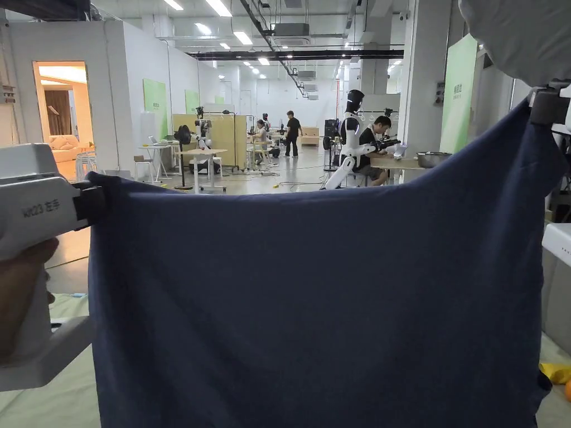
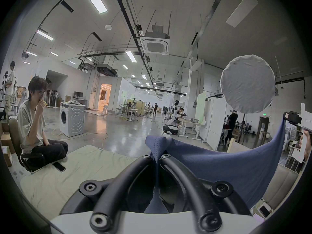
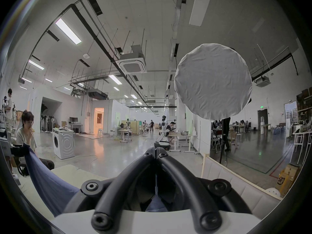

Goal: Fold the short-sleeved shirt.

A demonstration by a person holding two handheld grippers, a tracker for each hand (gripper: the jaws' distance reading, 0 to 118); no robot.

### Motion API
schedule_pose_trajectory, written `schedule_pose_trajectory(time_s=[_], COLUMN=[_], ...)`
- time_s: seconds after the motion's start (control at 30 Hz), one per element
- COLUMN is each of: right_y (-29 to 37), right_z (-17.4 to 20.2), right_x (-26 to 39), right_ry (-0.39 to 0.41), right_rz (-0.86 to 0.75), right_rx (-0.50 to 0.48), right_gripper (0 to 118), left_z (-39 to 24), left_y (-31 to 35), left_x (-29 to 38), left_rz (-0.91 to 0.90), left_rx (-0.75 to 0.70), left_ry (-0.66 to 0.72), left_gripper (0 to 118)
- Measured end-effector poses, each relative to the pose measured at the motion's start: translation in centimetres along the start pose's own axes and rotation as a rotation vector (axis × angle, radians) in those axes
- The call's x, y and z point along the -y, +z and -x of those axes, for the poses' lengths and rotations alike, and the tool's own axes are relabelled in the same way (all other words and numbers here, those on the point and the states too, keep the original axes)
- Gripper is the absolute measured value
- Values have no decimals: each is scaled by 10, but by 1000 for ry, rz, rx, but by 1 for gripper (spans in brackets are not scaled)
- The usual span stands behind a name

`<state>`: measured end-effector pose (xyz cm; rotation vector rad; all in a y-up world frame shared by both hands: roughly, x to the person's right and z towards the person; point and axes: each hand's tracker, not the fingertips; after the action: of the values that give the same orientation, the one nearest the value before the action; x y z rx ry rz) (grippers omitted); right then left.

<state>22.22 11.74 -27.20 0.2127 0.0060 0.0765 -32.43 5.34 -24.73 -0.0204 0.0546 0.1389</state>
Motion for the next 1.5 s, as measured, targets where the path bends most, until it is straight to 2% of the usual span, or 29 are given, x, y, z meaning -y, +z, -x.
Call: schedule_pose_trajectory(time_s=[0.17,0.23,0.47,0.6,0.67,0.73,0.77,0.83,0.87,0.93,1.13,1.2,1.27,1.3,1.33,1.37,1.4,1.43,1.47,1.5], right_y=[-43,-59,-106,-127,-136,-139,-142,-148,-150,-155,-135,-129,-111,-101,-91,-74,-63,-46,-25,-8], right_z=[7,13,24,25,25,23,21,18,20,19,14,7,0,-4,-6,-9,-10,-11,-12,-15], right_x=[14,15,15,21,28,35,38,41,41,44,100,131,168,185,197,216,221,235,246,254], right_ry=[-5,28,48,81,86,69,41,-3,23,12,30,7,-86,-133,-109,-191,-139,-150,-149,-155], right_rz=[0,-11,-7,18,44,29,14,30,19,36,118,167,225,238,235,271,226,295,267,262], right_rx=[23,36,62,88,98,105,135,126,135,128,67,43,11,33,28,26,23,-5,2,-20], right_gripper=[1,1,1,1,1,1,1,1,1,1,1,1,1,1,1,1,1,1,1,1], left_z=[-5,-10,-21,-32,-37,-32,-33,-47,-52,-53,-48,-36,-22,-19,-24,-20,-18,-13,-6,-7], left_y=[-49,-66,-126,-139,-155,-168,-172,-179,-182,-189,-196,-192,-178,-171,-145,-127,-117,-104,-89,-76], left_x=[4,5,-1,-2,1,7,8,9,11,14,66,102,137,152,166,180,189,202,211,221], left_rz=[37,41,68,70,106,92,93,100,95,94,161,190,199,207,241,240,251,307,274,285], left_rx=[-25,-45,-105,-110,-147,-145,-141,-132,-131,-126,-93,-80,-69,-66,-31,-6,-6,43,103,134], left_ry=[8,-6,-105,-58,-78,-87,-86,-89,-95,-109,-82,-52,-21,-15,18,40,37,45,45,-15], left_gripper=[4,4,4,4,4,4,4,4,4,4,4,4,4,4,4,4,4,4,4,4])
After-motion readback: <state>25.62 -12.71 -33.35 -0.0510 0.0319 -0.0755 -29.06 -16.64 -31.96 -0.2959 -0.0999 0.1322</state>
